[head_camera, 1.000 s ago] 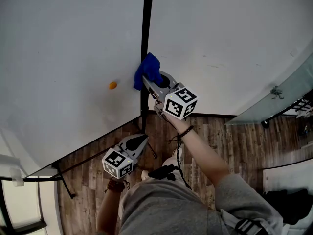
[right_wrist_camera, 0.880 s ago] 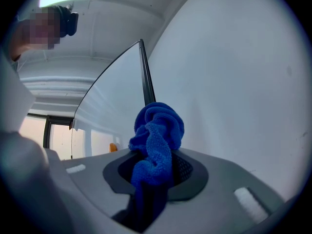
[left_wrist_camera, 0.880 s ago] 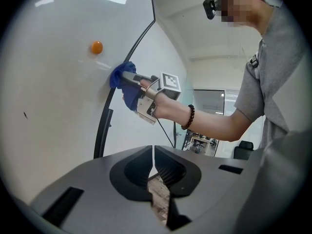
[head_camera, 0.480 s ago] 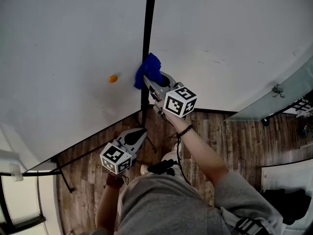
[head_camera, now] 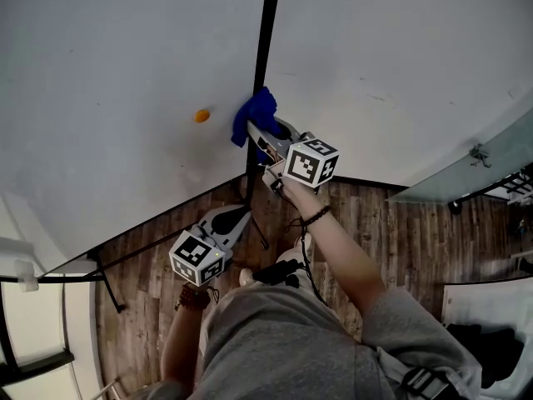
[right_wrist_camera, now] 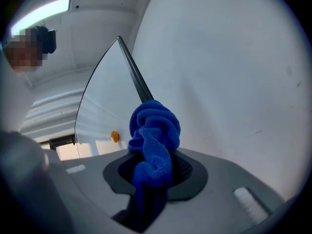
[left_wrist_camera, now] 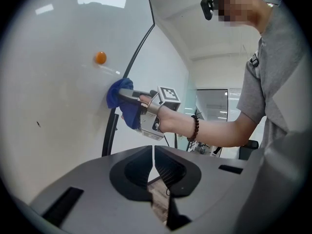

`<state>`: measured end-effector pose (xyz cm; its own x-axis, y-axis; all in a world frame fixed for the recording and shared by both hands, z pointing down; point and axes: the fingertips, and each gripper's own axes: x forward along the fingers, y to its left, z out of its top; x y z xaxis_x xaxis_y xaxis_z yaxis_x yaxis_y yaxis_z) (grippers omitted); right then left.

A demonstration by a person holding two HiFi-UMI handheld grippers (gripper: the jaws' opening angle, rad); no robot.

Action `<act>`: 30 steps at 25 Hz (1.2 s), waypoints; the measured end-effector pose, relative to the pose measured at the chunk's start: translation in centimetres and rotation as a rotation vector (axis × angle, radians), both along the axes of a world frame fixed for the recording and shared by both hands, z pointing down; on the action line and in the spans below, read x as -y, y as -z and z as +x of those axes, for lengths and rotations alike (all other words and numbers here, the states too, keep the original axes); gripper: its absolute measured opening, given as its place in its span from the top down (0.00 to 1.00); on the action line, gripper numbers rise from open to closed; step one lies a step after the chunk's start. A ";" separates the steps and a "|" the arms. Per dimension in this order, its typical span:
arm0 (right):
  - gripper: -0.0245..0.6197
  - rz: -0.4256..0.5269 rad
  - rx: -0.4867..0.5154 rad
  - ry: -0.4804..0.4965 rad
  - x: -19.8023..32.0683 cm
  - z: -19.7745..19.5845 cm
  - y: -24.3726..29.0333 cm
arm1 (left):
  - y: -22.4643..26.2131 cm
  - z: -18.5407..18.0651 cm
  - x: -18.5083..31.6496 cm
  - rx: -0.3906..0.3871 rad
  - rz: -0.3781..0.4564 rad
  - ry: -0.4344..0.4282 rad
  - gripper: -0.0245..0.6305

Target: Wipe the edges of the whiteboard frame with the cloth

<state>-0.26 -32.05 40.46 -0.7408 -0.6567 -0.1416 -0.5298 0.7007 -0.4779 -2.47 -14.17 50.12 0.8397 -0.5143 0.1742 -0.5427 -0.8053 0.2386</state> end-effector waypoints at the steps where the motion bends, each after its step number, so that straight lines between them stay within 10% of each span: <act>1: 0.79 -0.024 0.023 0.012 0.1 0.1 -0.3 | -0.1 -0.4 0.0 0.000 -0.001 0.009 0.93; 30: 0.80 -0.251 0.051 0.056 0.7 -0.1 -5.4 | -0.7 -1.6 -0.9 0.000 -0.005 0.045 0.93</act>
<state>-0.35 -32.75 45.84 -0.7729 -0.6343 -0.0174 -0.4643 0.5840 -0.6658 -4.11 -13.25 50.79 0.8157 -0.5510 0.1764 -0.5785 -0.7789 0.2423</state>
